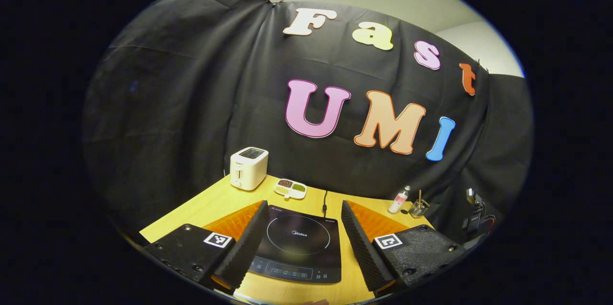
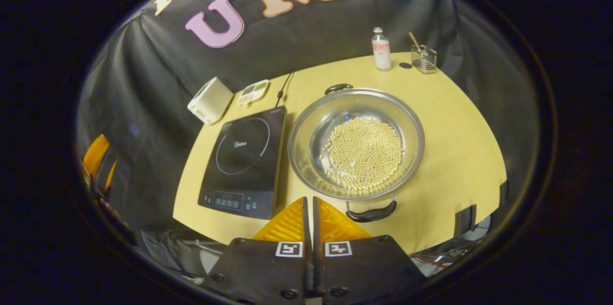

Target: First push the handle of the pot to place it horizontally, then grasp the pot with both hands and set it on the induction cooktop.

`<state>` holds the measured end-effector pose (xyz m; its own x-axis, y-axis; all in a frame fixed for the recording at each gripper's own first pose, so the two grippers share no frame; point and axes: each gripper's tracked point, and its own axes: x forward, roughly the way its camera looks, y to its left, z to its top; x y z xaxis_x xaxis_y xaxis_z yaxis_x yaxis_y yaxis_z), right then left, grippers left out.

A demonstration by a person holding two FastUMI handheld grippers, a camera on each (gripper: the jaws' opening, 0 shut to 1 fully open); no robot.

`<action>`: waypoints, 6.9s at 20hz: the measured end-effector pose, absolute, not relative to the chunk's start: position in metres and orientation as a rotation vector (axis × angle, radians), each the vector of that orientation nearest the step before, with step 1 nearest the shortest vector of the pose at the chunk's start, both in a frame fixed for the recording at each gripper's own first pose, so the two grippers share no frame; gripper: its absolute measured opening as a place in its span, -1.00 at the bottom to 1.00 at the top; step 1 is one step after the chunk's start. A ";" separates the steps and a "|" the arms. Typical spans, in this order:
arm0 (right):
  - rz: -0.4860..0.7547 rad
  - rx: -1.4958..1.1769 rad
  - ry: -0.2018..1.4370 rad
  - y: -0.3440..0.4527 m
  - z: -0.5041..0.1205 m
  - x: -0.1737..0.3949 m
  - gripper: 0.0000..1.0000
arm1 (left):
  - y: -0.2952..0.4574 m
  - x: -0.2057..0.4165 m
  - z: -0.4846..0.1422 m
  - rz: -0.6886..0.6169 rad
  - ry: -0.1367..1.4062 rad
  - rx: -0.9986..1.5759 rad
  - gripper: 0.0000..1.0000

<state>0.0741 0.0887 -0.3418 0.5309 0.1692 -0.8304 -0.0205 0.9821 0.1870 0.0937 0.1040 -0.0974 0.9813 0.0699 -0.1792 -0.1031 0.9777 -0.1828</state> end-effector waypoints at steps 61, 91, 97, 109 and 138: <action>-0.135 0.173 1.180 -0.124 -0.422 0.169 -0.94 | -0.026 0.178 -0.160 -0.050 0.410 -0.050 0.86; -0.230 0.067 1.108 -0.139 -0.419 0.219 0.46 | -0.089 0.233 -0.370 -0.333 0.965 -0.009 0.89; -0.183 0.043 1.159 -0.138 -0.447 0.227 0.46 | -0.089 0.240 -0.400 -0.292 1.047 0.079 0.89; -0.188 0.164 1.206 -0.152 -0.459 0.232 0.19 | -0.087 0.242 -0.435 -0.219 1.182 0.140 0.51; -0.037 0.187 1.097 -0.112 -0.431 0.235 0.12 | 0.037 0.211 -0.325 -0.095 1.059 0.072 0.28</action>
